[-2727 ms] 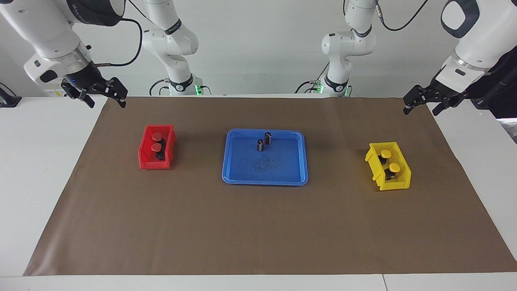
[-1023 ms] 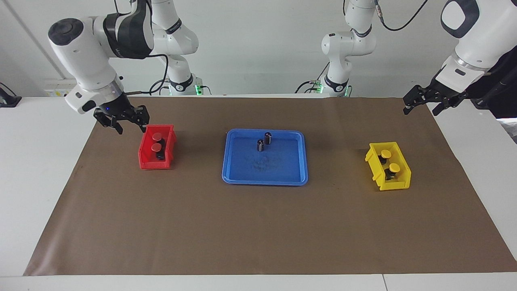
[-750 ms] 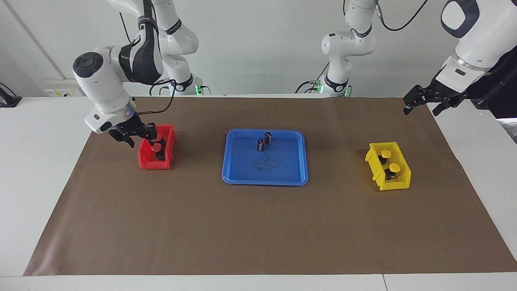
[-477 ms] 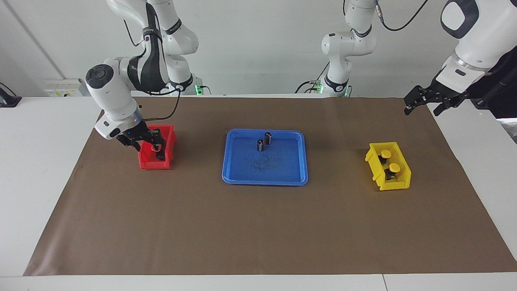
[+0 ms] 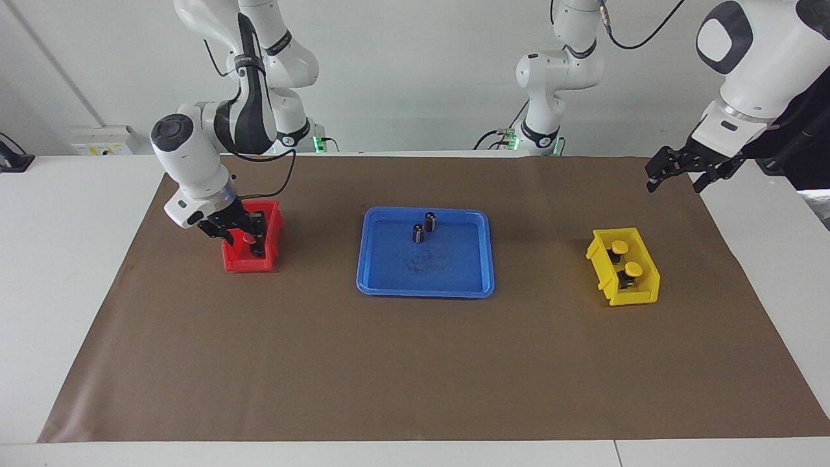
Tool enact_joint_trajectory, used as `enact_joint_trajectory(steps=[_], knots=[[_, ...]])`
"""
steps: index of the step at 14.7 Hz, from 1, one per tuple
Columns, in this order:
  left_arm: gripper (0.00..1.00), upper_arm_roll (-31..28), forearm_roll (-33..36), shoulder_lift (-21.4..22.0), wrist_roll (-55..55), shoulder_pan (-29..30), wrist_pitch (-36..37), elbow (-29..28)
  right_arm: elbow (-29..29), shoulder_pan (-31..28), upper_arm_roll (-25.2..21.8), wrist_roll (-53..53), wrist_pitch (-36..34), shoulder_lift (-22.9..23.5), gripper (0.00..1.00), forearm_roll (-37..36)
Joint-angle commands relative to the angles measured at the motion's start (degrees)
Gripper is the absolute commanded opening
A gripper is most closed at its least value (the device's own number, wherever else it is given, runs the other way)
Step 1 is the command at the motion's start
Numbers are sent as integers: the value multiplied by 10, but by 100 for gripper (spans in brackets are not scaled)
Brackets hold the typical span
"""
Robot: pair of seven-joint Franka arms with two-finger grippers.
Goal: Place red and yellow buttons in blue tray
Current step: 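Reach the right gripper down to the red holder's buttons, then grasp a red button with the right gripper and lift it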
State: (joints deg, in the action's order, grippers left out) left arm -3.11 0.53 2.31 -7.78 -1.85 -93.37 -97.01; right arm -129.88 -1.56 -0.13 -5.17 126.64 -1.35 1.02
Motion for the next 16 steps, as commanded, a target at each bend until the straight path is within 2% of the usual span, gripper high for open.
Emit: enact_joint_trajectory(steps=[1,8,12,14,16], knots=[[100,0,10,18,-5,4,-12,-20,-20,-2,1,-25,19,-7,65,9],[100,0,10,18,-1,5,-8,-19,-44,-7,0,-38,35,-13,65,9],[100,0,10,18,-1,6,-8,-18,-55,-8,0,-48,41,-16,61,9],[100,0,10,18,-1,6,-8,-18,-56,-8,0,-48,39,-16,54,9],[100,0,10,18,-1,6,-8,-18,-56,-9,0,-48,32,-17,41,9]])
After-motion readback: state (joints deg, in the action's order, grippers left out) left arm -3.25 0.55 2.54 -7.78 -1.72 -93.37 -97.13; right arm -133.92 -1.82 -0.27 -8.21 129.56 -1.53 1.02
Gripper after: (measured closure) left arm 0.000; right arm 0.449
